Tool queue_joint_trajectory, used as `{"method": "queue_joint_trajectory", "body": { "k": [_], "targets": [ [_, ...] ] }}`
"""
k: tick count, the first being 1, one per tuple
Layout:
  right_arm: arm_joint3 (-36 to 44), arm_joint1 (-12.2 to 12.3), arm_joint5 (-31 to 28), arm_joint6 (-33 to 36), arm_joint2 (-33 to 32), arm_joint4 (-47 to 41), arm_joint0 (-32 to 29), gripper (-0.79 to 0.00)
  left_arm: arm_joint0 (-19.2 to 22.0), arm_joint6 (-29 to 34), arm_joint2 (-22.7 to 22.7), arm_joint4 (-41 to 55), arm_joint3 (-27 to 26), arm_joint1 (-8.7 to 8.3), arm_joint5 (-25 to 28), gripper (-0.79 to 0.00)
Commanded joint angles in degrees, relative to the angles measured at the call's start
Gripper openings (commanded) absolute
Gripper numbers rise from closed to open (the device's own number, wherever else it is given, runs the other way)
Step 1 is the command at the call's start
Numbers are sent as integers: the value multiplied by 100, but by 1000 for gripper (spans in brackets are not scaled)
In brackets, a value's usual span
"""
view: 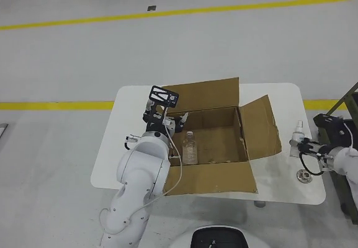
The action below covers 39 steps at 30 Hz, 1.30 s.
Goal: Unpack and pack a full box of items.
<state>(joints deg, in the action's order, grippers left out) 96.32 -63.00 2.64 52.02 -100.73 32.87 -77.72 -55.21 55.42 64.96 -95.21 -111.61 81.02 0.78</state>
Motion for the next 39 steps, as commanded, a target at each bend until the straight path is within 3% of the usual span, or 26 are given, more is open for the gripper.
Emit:
{"method": "queue_joint_trajectory", "body": {
  "k": [1, 4, 15, 21, 27, 36, 39],
  "targets": [
    [171, 5, -184, -206, -345, -549, -130, -785, 0, 0, 0, 0, 0, 0, 0, 0],
    [411, 13, -401, -320, -664, -1123, -261, -785, 0, 0, 0, 0, 0, 0, 0, 0],
    [1617, 76, -825, -215, -564, -1086, -525, -785, -639, -1153, 448, -568, -766, -96, 212, 0],
    [2115, 81, -807, -187, 145, -684, -460, -785, -1135, -1218, 595, -759, -1003, -126, 200, 0],
    [2100, 75, -638, -70, 1162, 124, 157, -785, -1504, -1165, 864, -1040, -1097, -151, 30, 0],
    [1296, -46, 34, -15, 2697, 1280, 1264, -785, -1527, -1159, 869, -1071, -1102, -150, 0, 0],
    [1258, -48, 26, -30, 2749, 1401, 1295, -785, -1527, -1159, 869, -1071, -1102, -150, 0, 0]
  ]
}}
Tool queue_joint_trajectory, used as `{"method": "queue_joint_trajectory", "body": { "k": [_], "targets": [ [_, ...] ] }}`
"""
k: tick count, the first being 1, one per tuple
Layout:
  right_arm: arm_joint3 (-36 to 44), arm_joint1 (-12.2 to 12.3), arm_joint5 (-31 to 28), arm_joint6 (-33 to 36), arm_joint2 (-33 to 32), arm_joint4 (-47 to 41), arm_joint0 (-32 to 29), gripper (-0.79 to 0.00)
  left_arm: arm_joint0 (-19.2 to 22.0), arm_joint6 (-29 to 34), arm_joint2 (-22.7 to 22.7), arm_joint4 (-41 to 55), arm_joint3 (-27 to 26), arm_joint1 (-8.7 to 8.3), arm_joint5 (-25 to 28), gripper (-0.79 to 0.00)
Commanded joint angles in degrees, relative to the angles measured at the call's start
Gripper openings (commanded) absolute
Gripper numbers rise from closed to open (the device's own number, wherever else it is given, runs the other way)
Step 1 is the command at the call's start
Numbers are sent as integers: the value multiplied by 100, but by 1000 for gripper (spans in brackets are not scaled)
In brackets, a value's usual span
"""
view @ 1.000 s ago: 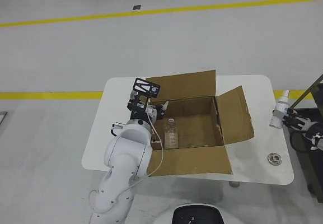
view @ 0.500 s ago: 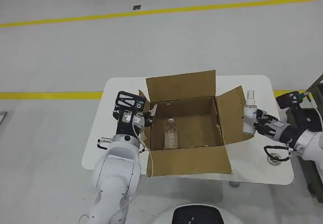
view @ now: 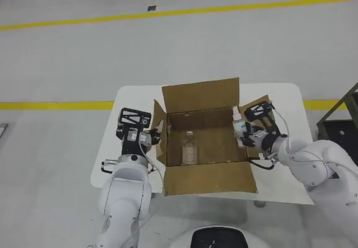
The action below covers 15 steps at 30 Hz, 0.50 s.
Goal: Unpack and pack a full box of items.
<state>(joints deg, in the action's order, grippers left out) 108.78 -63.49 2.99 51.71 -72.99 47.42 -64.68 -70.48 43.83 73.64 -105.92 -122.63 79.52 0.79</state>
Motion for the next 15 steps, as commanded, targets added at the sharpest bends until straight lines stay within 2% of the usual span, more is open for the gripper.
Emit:
{"method": "queue_joint_trajectory", "body": {
  "k": [1, 11, 15],
  "targets": [
    [12, 2, -9, 2, -25, -53, -10, -785, 0, 0, 0, 0, 0, 0, 0, 0],
    [12, 2, -9, 2, -25, -53, -10, -785, 0, 0, 0, 0, 0, 0, 0, 0],
    [-91, -21, 22, -294, 14, -182, -83, -785, -121, -162, 177, 30, 124, -10, -21, 0]
  ]
}}
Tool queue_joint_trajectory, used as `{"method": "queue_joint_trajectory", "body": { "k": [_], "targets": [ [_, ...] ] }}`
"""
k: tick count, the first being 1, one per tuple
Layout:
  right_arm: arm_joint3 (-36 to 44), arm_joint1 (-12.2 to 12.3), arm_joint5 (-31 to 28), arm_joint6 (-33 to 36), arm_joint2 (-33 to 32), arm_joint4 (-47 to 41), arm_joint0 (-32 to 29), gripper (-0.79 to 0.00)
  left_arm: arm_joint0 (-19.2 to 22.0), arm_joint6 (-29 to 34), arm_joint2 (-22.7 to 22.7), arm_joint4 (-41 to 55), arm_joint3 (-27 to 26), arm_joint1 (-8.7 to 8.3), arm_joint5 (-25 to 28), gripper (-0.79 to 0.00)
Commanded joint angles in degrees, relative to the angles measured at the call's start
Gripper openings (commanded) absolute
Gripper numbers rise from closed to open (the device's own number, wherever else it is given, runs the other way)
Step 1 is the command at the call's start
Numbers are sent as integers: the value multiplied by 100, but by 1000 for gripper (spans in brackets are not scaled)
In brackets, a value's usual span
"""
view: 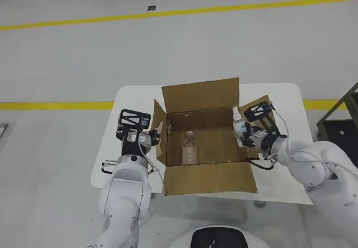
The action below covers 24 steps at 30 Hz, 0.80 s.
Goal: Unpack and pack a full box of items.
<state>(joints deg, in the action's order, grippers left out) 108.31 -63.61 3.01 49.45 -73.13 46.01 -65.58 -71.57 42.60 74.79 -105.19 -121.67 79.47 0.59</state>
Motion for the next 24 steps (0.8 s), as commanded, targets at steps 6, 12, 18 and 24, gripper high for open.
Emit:
{"method": "queue_joint_trajectory", "body": {
  "k": [6, 12, 18, 24],
  "targets": [
    [-535, -174, 165, -482, 672, -396, 571, -785, -51, -62, 463, -275, 169, -21, -216, 0],
    [-1729, -536, 846, -599, 1820, -715, 1703, -785, -71, -72, 537, -345, 184, -27, -224, 0],
    [-2988, -1036, 1821, -993, 2890, -1065, 2452, -785, -71, -72, 537, -345, 184, -27, -224, 0],
    [-3989, -1453, 2274, -1225, 3412, -1590, 2823, -785, -71, -72, 537, -345, 184, -27, -224, 0]
  ]
}}
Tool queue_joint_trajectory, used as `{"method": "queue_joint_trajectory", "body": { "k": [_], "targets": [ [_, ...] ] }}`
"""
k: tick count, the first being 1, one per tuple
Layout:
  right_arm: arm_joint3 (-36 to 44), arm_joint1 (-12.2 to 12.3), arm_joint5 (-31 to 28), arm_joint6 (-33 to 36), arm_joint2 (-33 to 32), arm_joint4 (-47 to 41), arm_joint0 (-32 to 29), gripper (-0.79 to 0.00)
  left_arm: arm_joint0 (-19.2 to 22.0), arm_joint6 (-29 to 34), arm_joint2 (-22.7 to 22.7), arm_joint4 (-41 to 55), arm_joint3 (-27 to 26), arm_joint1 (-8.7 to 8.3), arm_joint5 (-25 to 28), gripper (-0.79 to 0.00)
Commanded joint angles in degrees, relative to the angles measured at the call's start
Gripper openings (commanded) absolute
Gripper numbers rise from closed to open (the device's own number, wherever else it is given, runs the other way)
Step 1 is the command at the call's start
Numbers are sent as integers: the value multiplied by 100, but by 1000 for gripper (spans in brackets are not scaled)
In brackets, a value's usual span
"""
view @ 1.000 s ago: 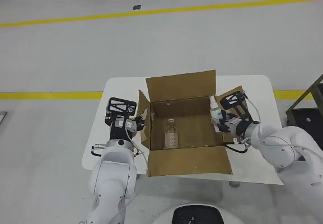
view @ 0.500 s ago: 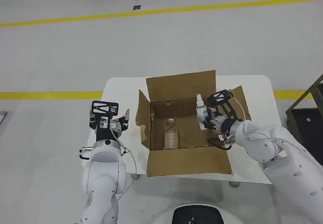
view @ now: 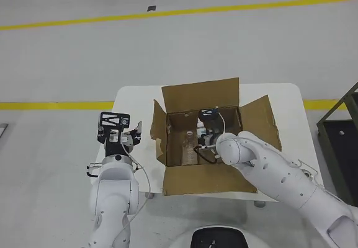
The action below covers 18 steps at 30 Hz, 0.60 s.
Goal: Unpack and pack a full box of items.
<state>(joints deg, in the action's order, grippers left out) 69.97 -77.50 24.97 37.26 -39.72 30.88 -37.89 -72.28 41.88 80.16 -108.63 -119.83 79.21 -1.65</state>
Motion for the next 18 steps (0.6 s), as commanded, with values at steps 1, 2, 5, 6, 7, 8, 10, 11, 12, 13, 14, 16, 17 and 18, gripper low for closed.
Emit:
{"method": "queue_joint_trajectory", "body": {
  "k": [1, 2, 5, 6, 7, 8, 10, 11, 12, 13, 14, 16, 17, 18],
  "targets": [
    [-249, -122, 61, 3, 118, -190, 105, -785, 0, 0, 0, 0, 0, 0, 0, 0],
    [-355, -172, 46, -8, 154, -259, 157, -785, 0, 0, 0, 0, 0, 0, 0, 0],
    [-501, -243, 3, -3, 205, -341, 238, -785, 0, 0, 0, 0, 0, 0, 0, 0],
    [-501, -243, 3, -3, 205, -341, 238, -785, 0, 0, 0, 0, 0, 0, 0, 0],
    [-501, -243, 3, -3, 205, -341, 238, -785, 0, 0, 0, 0, 0, 0, 0, 0],
    [-501, -243, 3, -3, 205, -341, 238, -785, 0, 0, 0, 0, 0, 0, 0, 0],
    [-501, -243, 3, -3, 205, -341, 238, -785, 0, 0, 0, 0, 0, 0, 0, 0],
    [-501, -243, 3, -3, 205, -341, 238, -785, 0, 0, 0, 0, 0, 0, 0, 0],
    [-501, -243, 3, -3, 205, -341, 238, -785, 0, 0, 0, 0, 0, 0, 0, 0],
    [-501, -243, 3, -3, 205, -341, 238, -785, 0, 0, 0, 0, 0, 0, 0, 0],
    [-501, -243, 3, -3, 205, -341, 238, -785, 0, 0, 0, 0, 0, 0, 0, 0],
    [-475, -241, -81, -48, 168, -353, 195, -785, 0, 0, 0, 0, 0, 0, 0, 0],
    [-482, -237, -125, -36, 144, -330, 183, -785, 0, 0, 0, 0, 0, 0, 0, 0],
    [-491, -238, -67, -39, 147, -246, 180, -785, 0, 0, 0, 0, 0, 0, 0, 0]
  ]
}}
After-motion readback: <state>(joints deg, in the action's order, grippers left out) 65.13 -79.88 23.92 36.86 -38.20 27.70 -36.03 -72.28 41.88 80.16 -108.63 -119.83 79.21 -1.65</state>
